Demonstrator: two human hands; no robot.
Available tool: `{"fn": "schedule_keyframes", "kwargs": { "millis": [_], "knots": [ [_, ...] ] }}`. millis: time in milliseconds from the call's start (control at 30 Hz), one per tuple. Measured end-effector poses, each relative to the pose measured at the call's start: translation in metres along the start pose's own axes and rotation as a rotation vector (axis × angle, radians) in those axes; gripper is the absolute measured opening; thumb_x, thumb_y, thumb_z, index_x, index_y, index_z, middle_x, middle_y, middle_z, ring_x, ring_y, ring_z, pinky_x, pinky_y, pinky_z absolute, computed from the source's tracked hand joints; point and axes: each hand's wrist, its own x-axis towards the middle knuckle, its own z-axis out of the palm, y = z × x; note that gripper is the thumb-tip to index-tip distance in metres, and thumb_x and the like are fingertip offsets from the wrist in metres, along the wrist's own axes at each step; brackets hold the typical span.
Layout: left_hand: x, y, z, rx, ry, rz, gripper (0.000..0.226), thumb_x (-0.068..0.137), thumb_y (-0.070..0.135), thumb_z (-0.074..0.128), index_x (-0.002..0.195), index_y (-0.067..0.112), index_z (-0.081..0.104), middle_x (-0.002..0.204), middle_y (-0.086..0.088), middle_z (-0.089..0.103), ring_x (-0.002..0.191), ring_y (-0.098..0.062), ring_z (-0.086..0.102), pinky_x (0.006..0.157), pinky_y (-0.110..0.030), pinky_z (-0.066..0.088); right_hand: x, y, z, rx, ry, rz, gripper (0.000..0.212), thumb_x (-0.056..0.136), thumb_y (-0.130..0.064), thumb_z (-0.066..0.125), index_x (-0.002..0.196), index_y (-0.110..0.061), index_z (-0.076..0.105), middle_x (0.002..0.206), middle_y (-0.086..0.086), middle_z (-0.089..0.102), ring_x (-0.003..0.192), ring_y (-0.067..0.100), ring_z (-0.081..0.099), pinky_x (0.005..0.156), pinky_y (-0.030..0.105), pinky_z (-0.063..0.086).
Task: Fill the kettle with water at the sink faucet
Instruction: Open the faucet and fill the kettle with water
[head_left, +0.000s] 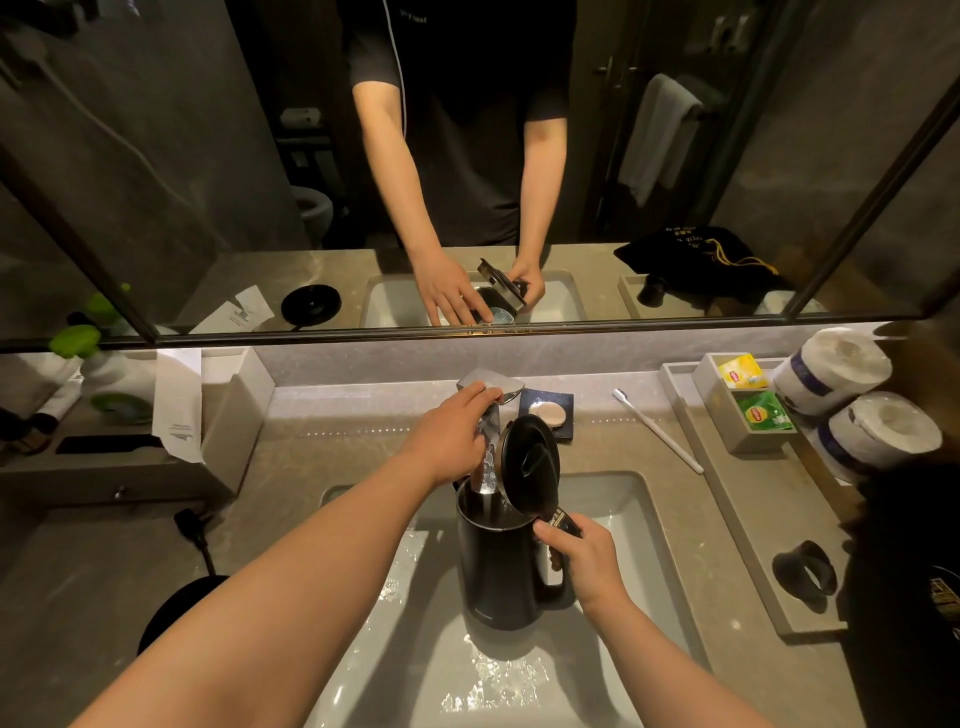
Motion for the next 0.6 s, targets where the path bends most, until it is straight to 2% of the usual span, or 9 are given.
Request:
{"fn": "schedule_keyframes", "kwargs": {
  "millis": [200,333,433,600],
  "knots": [
    [-0.0002,-0.0005,0.0002,-0.008,-0.013,0.000,0.067,0.086,0.017,0.051,0.145,0.034,0.025,0.157,0.003,0.021,0.136,-0.022,0.033,0.107,-0.041,0.036,0.0003,0.0018,0.0010,-0.011,0.007,0.009,0.025,0.075,-0.023,0.079,0.053,-0.026,0.068,0.052,-0.008,0.062,0.058,0.021,0.053,0.051,0.027,0.046],
    [0.0008,-0.0012,0.0001,-0.006,-0.011,0.003,0.067,0.085,0.015,0.050,0.144,0.034,0.025,0.157,0.003,0.022,0.136,-0.023,0.034,0.105,-0.041,0.036,0.0016,0.0035,0.0001,-0.014,-0.007,0.024,0.016,0.070,-0.028,0.079,0.060,-0.020,0.068,0.055,-0.005,0.063,0.059,0.021,0.054,0.052,0.028,0.046],
    [0.0015,-0.0013,0.0000,0.004,-0.005,0.013,0.066,0.085,0.016,0.051,0.144,0.034,0.026,0.157,0.003,0.023,0.136,-0.023,0.035,0.104,-0.041,0.038,0.0029,0.0054,-0.0013,-0.022,-0.011,0.024,0.019,0.071,-0.028,0.079,0.065,-0.013,0.069,0.057,0.000,0.063,0.060,0.022,0.053,0.053,0.029,0.047],
    [0.0015,-0.0018,-0.0002,-0.003,0.005,0.015,0.065,0.087,0.016,0.052,0.144,0.034,0.027,0.157,0.003,0.023,0.136,-0.023,0.034,0.105,-0.041,0.037,0.0034,0.0067,-0.0015,-0.025,-0.005,0.036,0.019,0.070,-0.029,0.079,0.062,-0.018,0.067,0.053,-0.005,0.061,0.059,0.022,0.053,0.053,0.029,0.046]
  ]
}}
